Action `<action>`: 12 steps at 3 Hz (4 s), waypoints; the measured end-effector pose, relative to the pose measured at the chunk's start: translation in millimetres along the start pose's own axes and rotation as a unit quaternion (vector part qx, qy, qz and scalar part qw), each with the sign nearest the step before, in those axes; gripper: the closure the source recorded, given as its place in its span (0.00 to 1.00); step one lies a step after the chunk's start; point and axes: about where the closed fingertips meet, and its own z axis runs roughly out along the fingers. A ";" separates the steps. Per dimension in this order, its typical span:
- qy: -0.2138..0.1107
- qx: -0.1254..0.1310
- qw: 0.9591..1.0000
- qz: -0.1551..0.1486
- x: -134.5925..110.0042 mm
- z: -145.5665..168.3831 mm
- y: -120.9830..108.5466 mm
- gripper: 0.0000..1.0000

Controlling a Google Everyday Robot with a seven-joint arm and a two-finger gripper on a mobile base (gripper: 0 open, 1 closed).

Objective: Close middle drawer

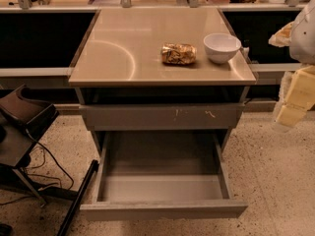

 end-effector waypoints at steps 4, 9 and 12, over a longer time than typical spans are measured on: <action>-0.121 -0.103 0.987 0.028 -18.3 165.8 81.0 0.00; -0.168 -0.180 0.963 0.112 -12.6 336.2 208.1 0.00; -0.107 -0.141 0.973 0.149 37.8 391.6 263.9 0.00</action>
Offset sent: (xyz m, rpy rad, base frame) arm -0.0118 0.0244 -0.0851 0.1559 0.0286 0.0224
